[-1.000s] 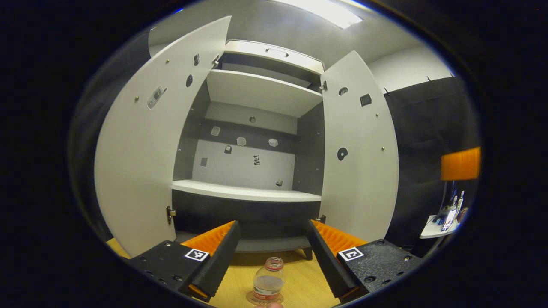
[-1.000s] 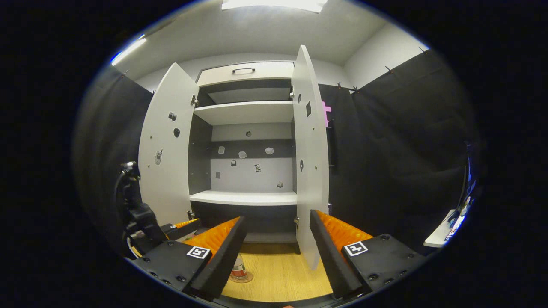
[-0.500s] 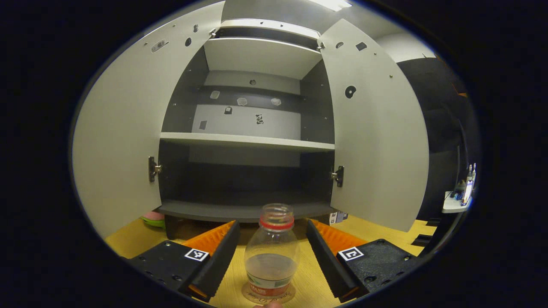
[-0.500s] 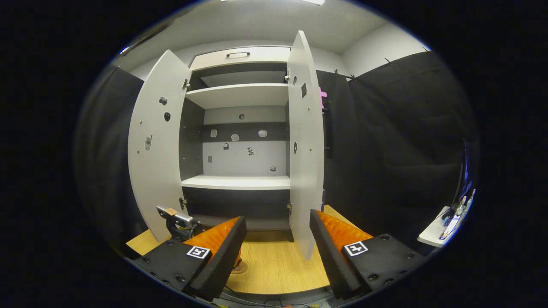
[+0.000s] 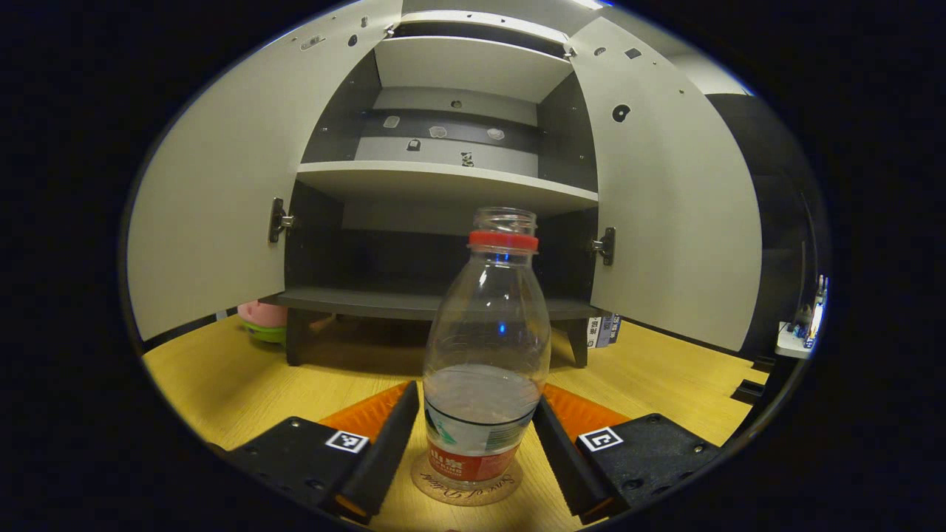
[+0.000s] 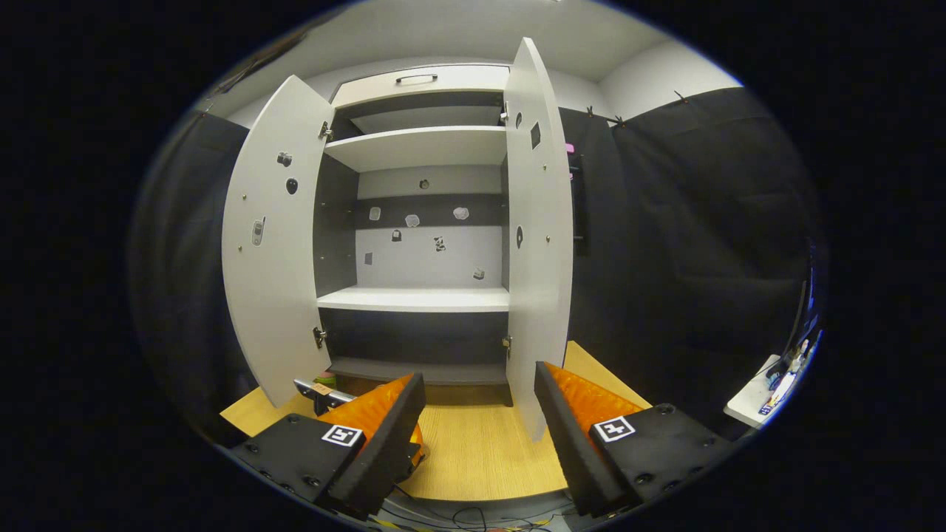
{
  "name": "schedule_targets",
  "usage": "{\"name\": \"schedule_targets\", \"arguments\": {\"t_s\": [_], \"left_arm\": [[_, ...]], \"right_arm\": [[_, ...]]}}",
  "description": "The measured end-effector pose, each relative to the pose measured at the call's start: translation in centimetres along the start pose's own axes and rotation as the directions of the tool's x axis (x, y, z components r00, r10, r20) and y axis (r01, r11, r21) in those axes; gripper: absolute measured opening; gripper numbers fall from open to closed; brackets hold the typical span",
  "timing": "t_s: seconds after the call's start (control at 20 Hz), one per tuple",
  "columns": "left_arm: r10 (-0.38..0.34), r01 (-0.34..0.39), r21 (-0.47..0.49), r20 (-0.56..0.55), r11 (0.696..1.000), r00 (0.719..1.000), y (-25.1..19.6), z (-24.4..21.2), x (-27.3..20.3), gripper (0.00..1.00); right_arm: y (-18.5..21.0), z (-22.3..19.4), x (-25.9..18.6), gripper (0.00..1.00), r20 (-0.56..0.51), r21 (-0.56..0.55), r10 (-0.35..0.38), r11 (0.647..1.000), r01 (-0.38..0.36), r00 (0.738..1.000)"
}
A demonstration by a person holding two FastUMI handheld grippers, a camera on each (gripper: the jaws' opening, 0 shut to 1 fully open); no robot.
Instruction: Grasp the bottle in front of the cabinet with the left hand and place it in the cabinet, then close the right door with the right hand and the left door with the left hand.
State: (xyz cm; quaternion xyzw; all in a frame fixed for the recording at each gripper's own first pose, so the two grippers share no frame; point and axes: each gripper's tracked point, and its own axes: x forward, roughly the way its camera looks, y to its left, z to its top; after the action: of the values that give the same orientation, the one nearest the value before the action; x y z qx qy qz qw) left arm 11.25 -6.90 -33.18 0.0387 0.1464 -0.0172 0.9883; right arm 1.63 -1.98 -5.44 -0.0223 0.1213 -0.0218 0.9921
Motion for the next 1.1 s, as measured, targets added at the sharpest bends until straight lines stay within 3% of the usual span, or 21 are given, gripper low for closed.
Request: {"name": "schedule_targets", "arguments": {"t_s": [0.05,0.1,0.15,0.2,0.35,0.4,0.45,0.85,0.95,1.1], "left_arm": [[0.009,-0.009,0.009,-0.008,1.000,1.000,0.1,0.2,-0.1,0.78],[0.011,-0.011,0.010,-0.015,1.000,1.000,0.2,0.4,-0.4,0.74],[0.009,-0.009,0.006,-0.018,1.000,1.000,0.0,1.2,-0.9,0.73],[0.008,-0.008,0.002,-0.015,1.000,1.000,-0.1,2.2,-1.5,0.72],[0.026,-0.026,-0.001,0.013,1.000,1.000,-0.5,6.7,-4.0,0.72],[0.047,-0.047,0.000,0.025,0.999,0.999,-0.5,8.4,-5.1,0.72],[0.064,-0.064,-0.001,0.033,0.998,0.997,-0.8,10.1,-6.2,0.72],[0.189,-0.185,-0.038,0.130,0.982,0.973,-2.4,26.5,-12.3,0.72],[0.193,-0.193,-0.015,0.161,0.981,0.968,-2.9,31.2,-12.1,0.72],[0.143,-0.141,-0.024,0.208,0.990,0.968,-3.5,38.1,-9.4,0.72]], "right_arm": [[-0.1,0.0,0.1,0.98,0.002,0.000,0.013,1.000,-0.013,1.000],[-0.3,0.0,0.3,0.98,0.003,0.002,0.030,1.000,-0.030,1.000],[-0.5,0.0,0.5,0.93,0.006,0.004,0.048,0.999,-0.048,0.999],[-0.7,0.2,0.7,0.98,0.011,0.004,0.070,0.998,-0.070,0.998],[-1.8,0.3,1.5,0.97,0.024,0.009,0.142,0.990,-0.142,0.990],[-2.2,0.4,1.8,0.93,0.026,0.012,0.166,0.986,-0.166,0.986],[-2.7,0.4,2.0,0.98,0.027,0.015,0.190,0.982,-0.190,0.981],[-7.5,0.7,2.7,0.98,0.076,0.026,0.348,0.936,-0.350,0.935],[-9.3,0.1,3.0,0.93,0.074,0.042,0.348,0.935,-0.351,0.935],[-12.5,-0.3,3.9,0.98,0.077,0.074,0.283,0.955,-0.288,0.956]]}}
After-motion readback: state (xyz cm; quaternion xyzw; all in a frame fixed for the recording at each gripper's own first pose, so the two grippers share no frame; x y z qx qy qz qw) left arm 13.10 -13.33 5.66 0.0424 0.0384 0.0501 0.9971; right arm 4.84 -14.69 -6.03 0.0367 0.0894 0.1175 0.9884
